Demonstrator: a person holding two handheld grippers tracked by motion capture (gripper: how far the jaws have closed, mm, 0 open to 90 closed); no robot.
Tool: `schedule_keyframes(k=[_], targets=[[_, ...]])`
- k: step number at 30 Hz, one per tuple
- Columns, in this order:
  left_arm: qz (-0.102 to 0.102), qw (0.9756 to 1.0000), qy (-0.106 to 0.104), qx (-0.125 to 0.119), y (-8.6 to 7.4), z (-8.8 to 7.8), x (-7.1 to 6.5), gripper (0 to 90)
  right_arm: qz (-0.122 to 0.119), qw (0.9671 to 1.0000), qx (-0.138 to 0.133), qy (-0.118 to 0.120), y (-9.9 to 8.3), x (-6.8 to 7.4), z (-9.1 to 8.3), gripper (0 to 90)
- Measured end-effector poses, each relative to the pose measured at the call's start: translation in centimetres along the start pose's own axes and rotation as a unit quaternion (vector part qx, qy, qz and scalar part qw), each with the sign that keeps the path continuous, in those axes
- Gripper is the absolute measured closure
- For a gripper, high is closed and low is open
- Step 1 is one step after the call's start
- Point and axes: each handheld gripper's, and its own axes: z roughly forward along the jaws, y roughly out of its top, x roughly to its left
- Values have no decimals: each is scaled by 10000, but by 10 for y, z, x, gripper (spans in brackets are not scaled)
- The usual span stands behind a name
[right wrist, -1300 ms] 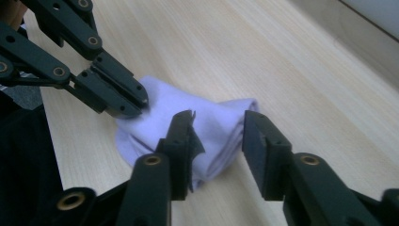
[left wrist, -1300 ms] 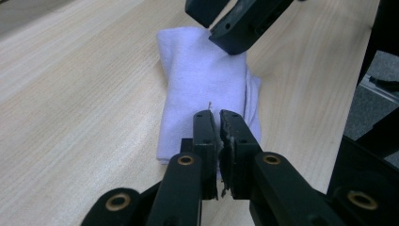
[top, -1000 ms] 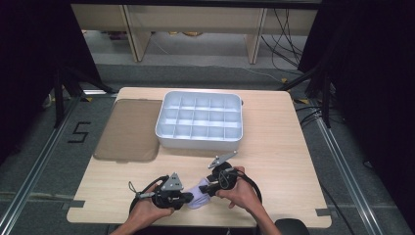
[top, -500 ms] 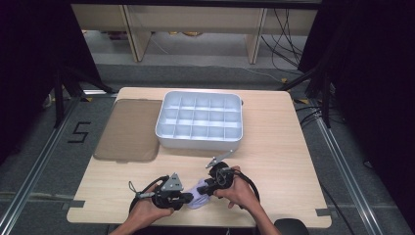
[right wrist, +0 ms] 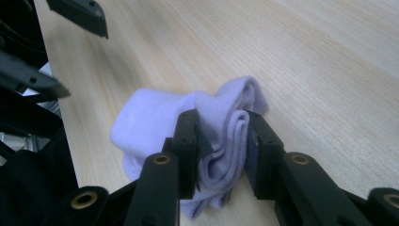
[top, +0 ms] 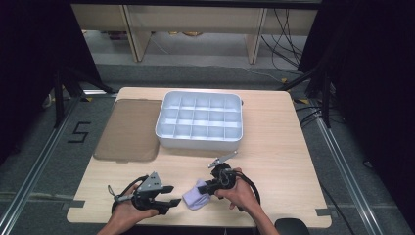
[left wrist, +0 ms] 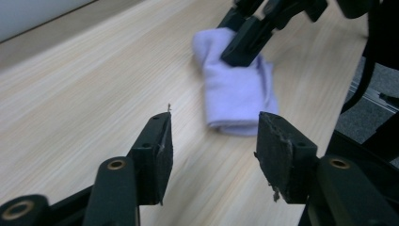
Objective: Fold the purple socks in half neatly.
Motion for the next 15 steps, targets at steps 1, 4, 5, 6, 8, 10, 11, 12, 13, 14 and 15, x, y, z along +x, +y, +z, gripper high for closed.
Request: schedule_keyframes(k=[1, 4, 5, 6, 8, 10, 11, 12, 13, 14, 15], targets=[[11, 10000, 25, 60, -2, -2, 3, 445, -29, 10000, 16, 71, 0, 0, 0, 700], [-57, 9998, 107, 166, -7, -4, 10, 406, 23, 9999, 10, -114, 0, 4, -1, 706], [-92, 9997, 132, 190, -9, -4, 11, 395, -35, 9999, 6, -145, 0, 5, -2, 707], [-168, 9996, 168, 176, -11, -4, 12, 383, -58, 9998, 15, -163, 0, 6, -2, 708], [-22, 9990, 270, 346, -13, -7, 16, 366, -126, 9999, 25, -97, 1, 7, -1, 710], [-75, 9986, 409, 333, -13, -7, 18, 357, -154, 9997, 35, -187, 1, 9, -1, 711], [-133, 9986, 412, 300, -14, -7, 19, 354, -161, 9996, 39, -242, 1, 10, -2, 711], [-139, 9985, 429, 314, -14, -8, 22, 349, -175, 9996, 39, -233, 1, 10, -2, 711], [-108, 9982, 487, 334, -14, -8, 24, 344, -181, 9996, 41, -235, 1, 10, -2, 711], [-184, 9980, 498, 336, -15, -9, 24, 342, -210, 9995, 32, -244, 2, 10, -2, 712], [-164, 9981, 502, 318, -15, -8, 25, 337, -272, 9994, 19, -198, 2, 9, -1, 712]])
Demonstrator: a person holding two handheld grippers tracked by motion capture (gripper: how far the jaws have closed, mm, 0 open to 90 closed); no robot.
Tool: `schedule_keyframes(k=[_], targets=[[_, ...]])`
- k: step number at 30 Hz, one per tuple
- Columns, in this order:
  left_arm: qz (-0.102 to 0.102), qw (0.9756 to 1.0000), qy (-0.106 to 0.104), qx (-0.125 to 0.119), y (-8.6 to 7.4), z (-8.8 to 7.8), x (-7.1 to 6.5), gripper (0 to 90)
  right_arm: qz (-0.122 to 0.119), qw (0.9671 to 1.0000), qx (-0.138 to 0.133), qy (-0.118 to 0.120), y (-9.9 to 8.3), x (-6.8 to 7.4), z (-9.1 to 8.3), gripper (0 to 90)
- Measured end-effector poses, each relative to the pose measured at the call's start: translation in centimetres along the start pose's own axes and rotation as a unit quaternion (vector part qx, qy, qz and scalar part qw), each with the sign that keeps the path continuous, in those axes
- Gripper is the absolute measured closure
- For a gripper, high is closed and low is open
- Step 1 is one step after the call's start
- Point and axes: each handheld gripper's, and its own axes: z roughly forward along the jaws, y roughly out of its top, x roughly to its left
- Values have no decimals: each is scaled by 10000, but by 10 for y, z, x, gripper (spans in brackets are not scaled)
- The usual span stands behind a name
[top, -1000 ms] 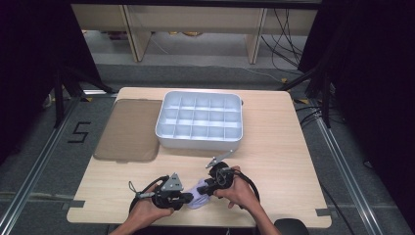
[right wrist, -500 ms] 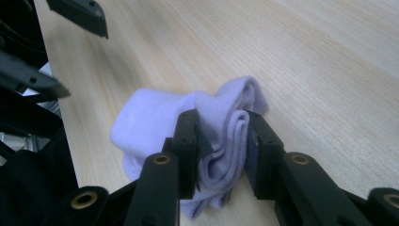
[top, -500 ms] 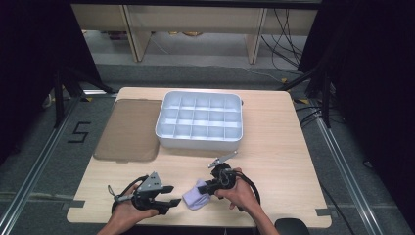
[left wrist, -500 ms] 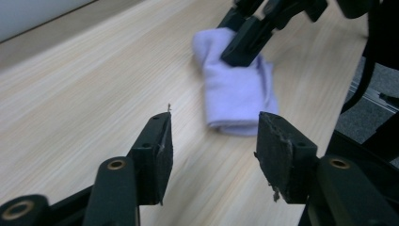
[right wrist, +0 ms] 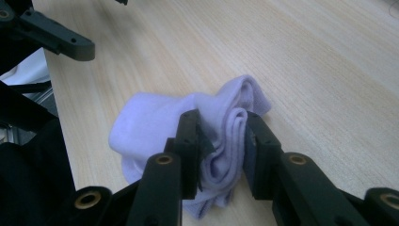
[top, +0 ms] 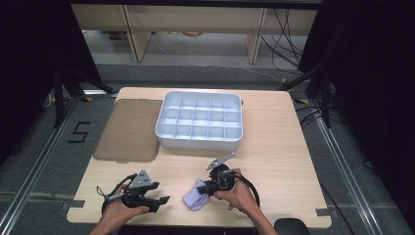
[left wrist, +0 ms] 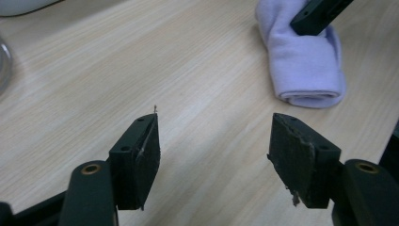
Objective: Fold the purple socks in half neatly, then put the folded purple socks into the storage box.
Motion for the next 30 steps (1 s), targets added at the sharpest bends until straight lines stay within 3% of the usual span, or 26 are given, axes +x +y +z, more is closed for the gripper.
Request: schedule_keyframes(k=[5, 9, 10, 14, 16, 21, 23, 25, 26, 28, 30], targets=[[13, 9999, 72, 121, -2, 2, 1, 309, 21, 10000, 14, -49, 1, 2, -1, 715], [36, 9998, 115, 167, -3, 3, 2, 284, -115, 9999, 2, -20, 3, 2, 1, 720], [-137, 9998, 125, 103, -4, 4, 0, 273, -83, 10000, -2, -28, 4, 4, 0, 722], [97, 9996, 202, 199, -3, 3, 1, 252, -241, 9997, -27, 23, 7, 7, -5, 727], [81, 9995, 214, 198, -3, 3, -1, 246, -154, 9999, -39, 26, 7, 9, -7, 728], [138, 9996, 183, 176, -5, 0, -1, 242, -269, 9996, -107, -72, 10, 11, -17, 731], [91, 9997, 171, 129, -5, 0, -2, 242, -373, 9990, -147, -177, 12, 13, -20, 731], [179, 9996, 147, 187, -4, 0, -2, 242, -394, 9985, -101, -363, 14, 16, -24, 731], [94, 9998, 148, 110, -5, 1, -3, 242, -480, 9979, -106, -429, 16, 15, -26, 731], [175, 9994, 202, 215, -4, 0, -1, 242, -455, 9982, -80, -390, 17, 15, -29, 732], [-10, 9998, 164, 147, -5, 2, -2, 242, -544, 9977, -27, -408, 20, 12, -34, 731]])
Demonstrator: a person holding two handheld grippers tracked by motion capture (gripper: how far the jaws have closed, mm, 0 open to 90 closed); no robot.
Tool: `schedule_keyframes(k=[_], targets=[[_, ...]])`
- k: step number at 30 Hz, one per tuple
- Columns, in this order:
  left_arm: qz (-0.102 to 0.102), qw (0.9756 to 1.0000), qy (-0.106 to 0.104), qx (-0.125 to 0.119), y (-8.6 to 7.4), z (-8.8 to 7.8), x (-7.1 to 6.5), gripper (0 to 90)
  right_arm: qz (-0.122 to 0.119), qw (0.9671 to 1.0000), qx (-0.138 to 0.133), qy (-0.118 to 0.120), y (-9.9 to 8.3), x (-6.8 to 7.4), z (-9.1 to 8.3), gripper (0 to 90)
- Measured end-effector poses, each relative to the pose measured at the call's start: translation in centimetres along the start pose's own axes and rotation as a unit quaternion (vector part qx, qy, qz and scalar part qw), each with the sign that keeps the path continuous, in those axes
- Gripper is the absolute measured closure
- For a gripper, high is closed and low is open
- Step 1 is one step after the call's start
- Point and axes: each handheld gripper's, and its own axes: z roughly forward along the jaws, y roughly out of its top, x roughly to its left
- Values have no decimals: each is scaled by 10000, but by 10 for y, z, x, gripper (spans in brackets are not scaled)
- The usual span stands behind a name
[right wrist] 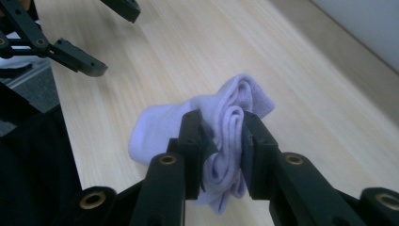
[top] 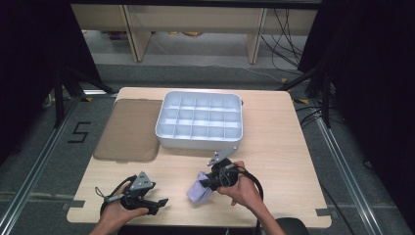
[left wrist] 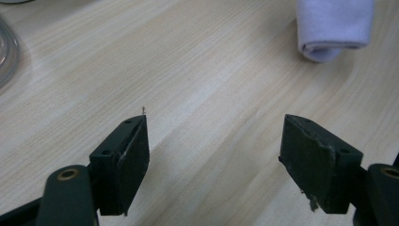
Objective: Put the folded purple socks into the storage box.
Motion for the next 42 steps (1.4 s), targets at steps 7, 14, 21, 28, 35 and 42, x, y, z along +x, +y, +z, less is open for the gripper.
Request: schedule_keyframes(k=[7, 14, 21, 28, 35, 42], targets=[[17, 10000, 5, -21, 1, -2, 0, 242, -31, 9993, 62, -361, 14, -5, -24, 732], [34, 10000, 61, 35, 0, -1, 3, 242, -44, 9984, 97, -549, 24, -8, -41, 732], [56, 10000, 31, -45, 1, -2, 3, 242, -138, 9978, 167, -628, 32, -17, -52, 731], [47, 10000, 30, -35, 1, -2, 4, 242, -35, 9972, 184, -719, 32, -24, -55, 731], [140, 9999, 26, 61, 1, -3, 4, 242, 56, 9970, 128, -767, 35, -32, -65, 731], [120, 9999, 91, 81, 1, -2, 5, 241, 190, 9957, 217, -876, 41, -39, -77, 731]])
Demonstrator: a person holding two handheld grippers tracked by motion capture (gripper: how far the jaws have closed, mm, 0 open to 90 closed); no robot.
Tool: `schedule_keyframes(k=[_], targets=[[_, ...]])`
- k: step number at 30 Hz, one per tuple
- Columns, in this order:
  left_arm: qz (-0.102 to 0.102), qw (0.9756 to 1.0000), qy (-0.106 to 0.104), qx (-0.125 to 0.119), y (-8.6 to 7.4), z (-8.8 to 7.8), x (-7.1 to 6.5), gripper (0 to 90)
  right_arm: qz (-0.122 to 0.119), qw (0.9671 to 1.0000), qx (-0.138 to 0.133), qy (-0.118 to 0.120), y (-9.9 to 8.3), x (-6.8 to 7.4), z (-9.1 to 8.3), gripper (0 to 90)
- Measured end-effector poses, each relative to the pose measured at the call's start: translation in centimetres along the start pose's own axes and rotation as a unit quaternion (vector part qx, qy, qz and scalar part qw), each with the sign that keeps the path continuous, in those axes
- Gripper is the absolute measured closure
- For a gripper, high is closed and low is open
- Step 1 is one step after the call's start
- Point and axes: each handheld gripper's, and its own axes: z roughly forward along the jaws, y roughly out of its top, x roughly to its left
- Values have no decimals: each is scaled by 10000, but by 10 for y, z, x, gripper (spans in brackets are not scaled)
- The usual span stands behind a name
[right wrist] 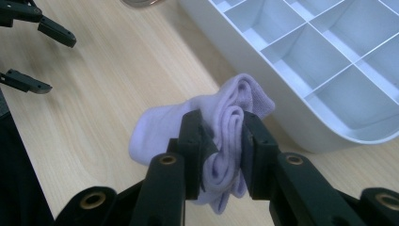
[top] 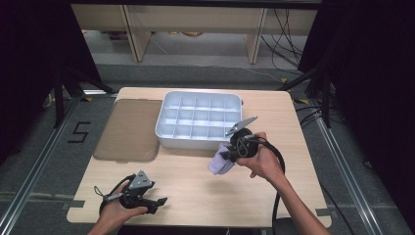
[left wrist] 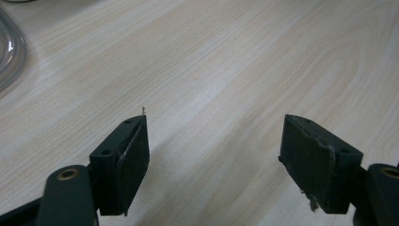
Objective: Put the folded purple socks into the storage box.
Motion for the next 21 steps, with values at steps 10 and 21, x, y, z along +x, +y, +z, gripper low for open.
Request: schedule_keyframes(k=[10, 21], targets=[[20, 10000, -34, -9, 0, 0, 0, 236, 17, 9999, -94, -91, 11, -9, -9, 731], [-23, 10000, -37, -45, 1, 0, 2, 224, 69, 9996, -101, -260, 23, -18, -23, 731]])
